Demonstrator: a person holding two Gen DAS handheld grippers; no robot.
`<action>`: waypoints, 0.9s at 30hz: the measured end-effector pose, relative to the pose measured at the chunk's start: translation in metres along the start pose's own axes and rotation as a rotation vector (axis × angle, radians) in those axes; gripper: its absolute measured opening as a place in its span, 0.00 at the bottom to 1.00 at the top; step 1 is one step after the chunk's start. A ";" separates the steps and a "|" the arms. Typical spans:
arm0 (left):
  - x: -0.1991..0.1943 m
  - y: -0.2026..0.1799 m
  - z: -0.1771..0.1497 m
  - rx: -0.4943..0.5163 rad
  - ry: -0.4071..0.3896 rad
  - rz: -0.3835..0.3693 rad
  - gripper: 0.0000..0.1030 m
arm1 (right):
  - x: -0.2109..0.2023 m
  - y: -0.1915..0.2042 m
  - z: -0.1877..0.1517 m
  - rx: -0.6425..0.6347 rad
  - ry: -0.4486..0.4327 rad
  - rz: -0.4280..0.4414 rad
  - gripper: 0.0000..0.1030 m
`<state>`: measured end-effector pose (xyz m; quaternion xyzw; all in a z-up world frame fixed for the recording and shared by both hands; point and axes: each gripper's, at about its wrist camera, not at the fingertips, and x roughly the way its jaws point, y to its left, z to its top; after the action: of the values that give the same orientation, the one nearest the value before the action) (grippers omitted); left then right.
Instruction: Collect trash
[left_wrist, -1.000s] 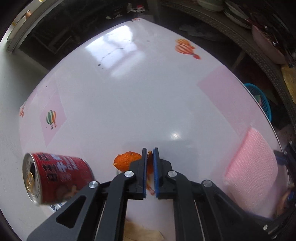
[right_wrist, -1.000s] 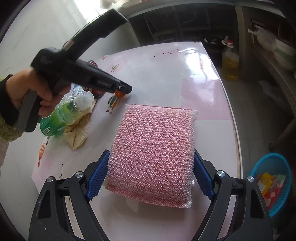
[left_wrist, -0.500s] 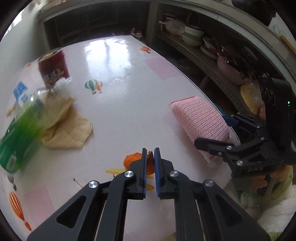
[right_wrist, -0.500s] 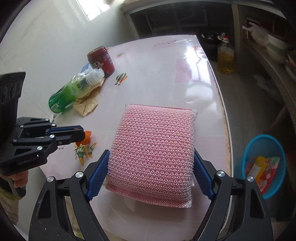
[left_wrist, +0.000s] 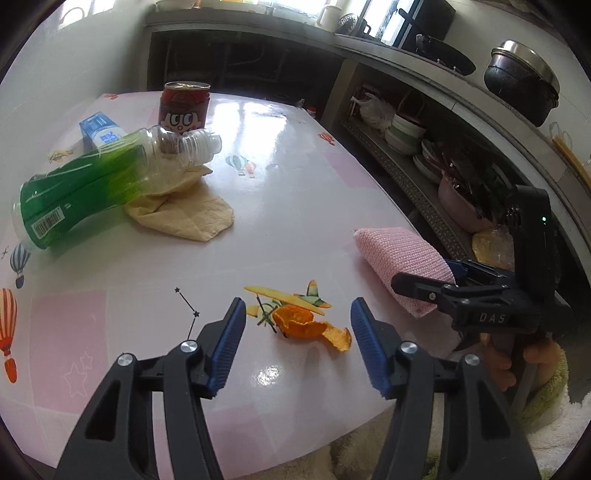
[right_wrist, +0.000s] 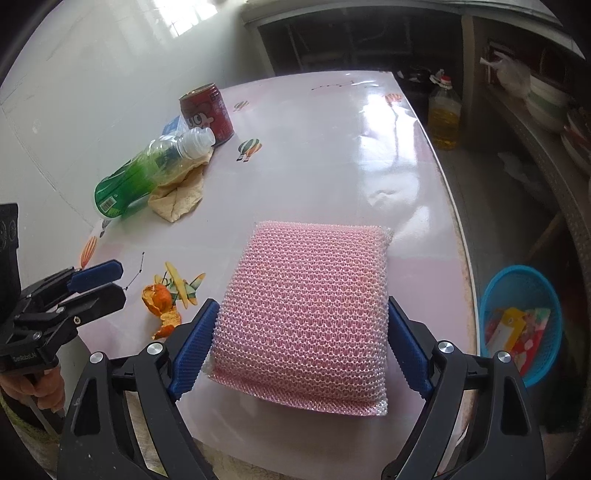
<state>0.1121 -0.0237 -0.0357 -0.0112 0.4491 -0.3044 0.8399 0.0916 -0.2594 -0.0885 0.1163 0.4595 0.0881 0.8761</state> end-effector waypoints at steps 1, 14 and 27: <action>0.000 0.000 -0.004 -0.017 0.004 -0.022 0.57 | -0.002 -0.001 0.000 0.004 -0.007 -0.002 0.81; 0.023 0.017 -0.021 -0.194 0.052 -0.080 0.33 | -0.008 0.005 0.002 0.006 0.017 0.015 0.83; 0.029 0.014 -0.021 -0.133 0.029 -0.022 0.15 | -0.002 -0.001 -0.007 0.040 0.072 -0.036 0.85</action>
<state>0.1148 -0.0216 -0.0743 -0.0675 0.4803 -0.2830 0.8275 0.0849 -0.2596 -0.0908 0.1224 0.4946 0.0674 0.8578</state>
